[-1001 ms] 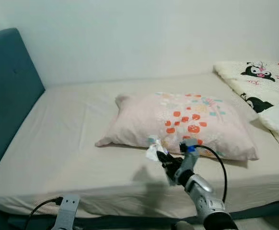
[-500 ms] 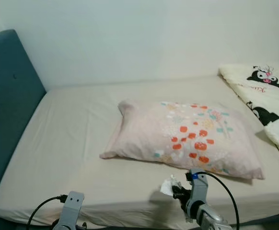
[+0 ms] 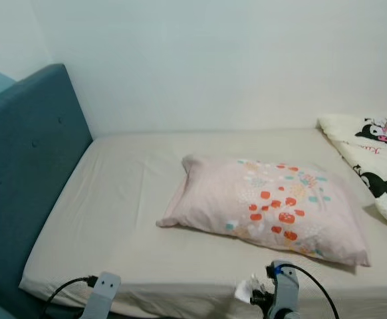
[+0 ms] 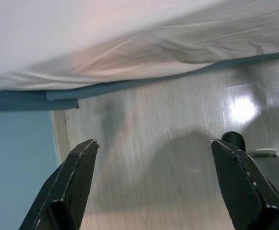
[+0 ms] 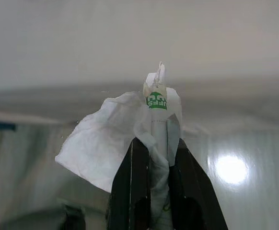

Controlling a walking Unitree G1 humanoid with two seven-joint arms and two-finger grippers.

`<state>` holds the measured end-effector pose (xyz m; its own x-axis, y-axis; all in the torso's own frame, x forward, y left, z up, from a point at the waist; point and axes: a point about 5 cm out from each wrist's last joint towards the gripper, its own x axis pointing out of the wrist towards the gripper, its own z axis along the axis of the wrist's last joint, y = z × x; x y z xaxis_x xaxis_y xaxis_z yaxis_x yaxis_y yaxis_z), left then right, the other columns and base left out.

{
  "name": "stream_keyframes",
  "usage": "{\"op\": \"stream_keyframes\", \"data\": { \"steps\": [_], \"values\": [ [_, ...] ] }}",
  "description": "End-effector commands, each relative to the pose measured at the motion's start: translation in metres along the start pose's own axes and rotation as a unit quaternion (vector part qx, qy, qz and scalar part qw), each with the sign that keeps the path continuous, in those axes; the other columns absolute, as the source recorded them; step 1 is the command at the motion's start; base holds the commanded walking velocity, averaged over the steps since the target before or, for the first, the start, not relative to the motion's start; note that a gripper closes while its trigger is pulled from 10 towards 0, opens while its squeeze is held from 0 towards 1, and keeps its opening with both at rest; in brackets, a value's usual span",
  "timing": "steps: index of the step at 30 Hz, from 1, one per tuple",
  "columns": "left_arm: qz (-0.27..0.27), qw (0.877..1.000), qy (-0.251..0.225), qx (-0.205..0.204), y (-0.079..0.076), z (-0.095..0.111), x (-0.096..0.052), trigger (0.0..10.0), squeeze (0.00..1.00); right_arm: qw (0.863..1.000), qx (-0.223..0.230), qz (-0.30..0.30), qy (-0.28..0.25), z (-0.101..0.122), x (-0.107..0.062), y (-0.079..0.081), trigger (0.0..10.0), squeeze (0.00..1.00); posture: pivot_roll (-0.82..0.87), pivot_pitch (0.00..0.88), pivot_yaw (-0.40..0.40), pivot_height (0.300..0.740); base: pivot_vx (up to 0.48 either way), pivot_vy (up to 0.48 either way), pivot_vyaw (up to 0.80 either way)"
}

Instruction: Clean up the room

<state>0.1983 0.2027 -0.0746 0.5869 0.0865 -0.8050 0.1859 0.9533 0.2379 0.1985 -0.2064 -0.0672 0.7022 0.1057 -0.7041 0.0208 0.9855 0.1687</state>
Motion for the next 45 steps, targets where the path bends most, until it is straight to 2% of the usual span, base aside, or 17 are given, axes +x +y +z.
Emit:
{"op": "stream_keyframes", "data": {
  "steps": [1, 4, 6, 8, 10, 17, 25, 30, 35, 39, 43, 45],
  "values": [
    [-0.008, 1.0, 0.007, 0.007, -0.004, -0.003, 0.0, 10.0, 0.0, 1.0, -0.005, -0.002, 0.028, -0.012, -0.001, 0.003, 10.0, 0.0, 0.03, 0.0, 0.03, 0.74, 0.0, 0.0, 0.47],
    [-0.009, 1.0, 0.007, 0.007, -0.004, -0.004, 0.0, 10.0, 0.0, 0.999, -0.005, -0.006, 0.038, -0.017, -0.003, 0.002, 10.0, 0.0, 0.03, 0.0, 0.029, 0.74, 0.0, 0.0, 0.47],
    [-0.012, 1.0, 0.013, 0.006, -0.006, -0.006, -0.001, 10.0, 0.0, 0.997, 0.006, -0.02, 0.078, -0.039, -0.01, -0.001, 10.0, 0.0, 0.03, 0.0, 0.028, 0.74, 0.0, 0.0, 0.48],
    [-0.013, 1.0, 0.015, 0.006, -0.006, -0.007, -0.001, 10.0, 0.0, 0.996, 0.01, -0.023, 0.089, -0.046, -0.012, -0.001, 10.0, 0.0, 0.03, 0.0, 0.028, 0.74, 0.0, 0.0, 0.48],
    [-0.012, 1.0, 0.025, 0.007, -0.006, -0.011, -0.001, 10.0, 0.0, 0.992, 0.013, -0.033, 0.123, -0.066, -0.02, -0.002, 10.0, 0.0, 0.03, 0.0, 0.027, 0.74, 0.0, 0.0, 0.49],
    [-0.016, 0.999, 0.037, 0.006, -0.008, -0.015, -0.002, 10.0, 0.0, 0.986, 0.014, -0.051, 0.16, -0.088, -0.031, -0.004, 10.0, 0.0, 0.03, 0.0, 0.028, 0.74, -0.242, 0.0, 0.49],
    [-0.022, 0.999, 0.045, 0.015, -0.004, -0.026, -0.004, 10.0, 0.0, 0.985, 0.008, -0.066, 0.162, -0.086, -0.029, -0.002, 10.0, 0.0, 0.03, 0.0, 0.029, 0.74, -0.111, 0.0, 0.51],
    [-0.021, 0.998, 0.057, 0.013, -0.001, -0.033, -0.006, 10.0, 0.0, 0.986, 0.009, -0.07, 0.149, -0.076, -0.021, 0.005, 10.0, 0.0, 0.03, 0.0, 0.023, 0.74, 0.0, 0.0, 0.51],
    [-0.021, 0.997, 0.069, 0.014, -0.003, -0.035, -0.006, 10.0, 0.0, 0.988, 0.012, -0.066, 0.138, -0.071, -0.015, 0.016, 10.0, 0.0, 0.03, 0.0, 0.023, 0.74, -0.442, 0.0, 0.51],
    [-0.026, 0.997, 0.066, 0.022, -0.007, -0.036, -0.006, 10.0, 0.0, 0.99, 0.02, -0.063, 0.127, -0.068, -0.011, 0.024, 10.0, 0.0, 0.03, 0.0, 0.02, 0.74, -0.195, 0.0, 0.51],
    [-0.031, 0.997, 0.065, 0.027, -0.014, -0.035, -0.006, 10.0, 0.0, 0.99, 0.022, -0.061, 0.122, -0.066, -0.011, 0.024, 10.0, 0.0, 0.03, 0.0, 0.021, 0.74, 0.0, 0.0, 0.52],
    [-0.036, 0.997, 0.062, 0.031, -0.022, -0.033, -0.006, 10.0, 0.0, 0.991, 0.023, -0.061, 0.114, -0.062, -0.01, 0.02, 10.0, 0.0, 0.03, 0.0, 0.021, 0.74, 0.0, 0.0, 0.51]
  ]
}}
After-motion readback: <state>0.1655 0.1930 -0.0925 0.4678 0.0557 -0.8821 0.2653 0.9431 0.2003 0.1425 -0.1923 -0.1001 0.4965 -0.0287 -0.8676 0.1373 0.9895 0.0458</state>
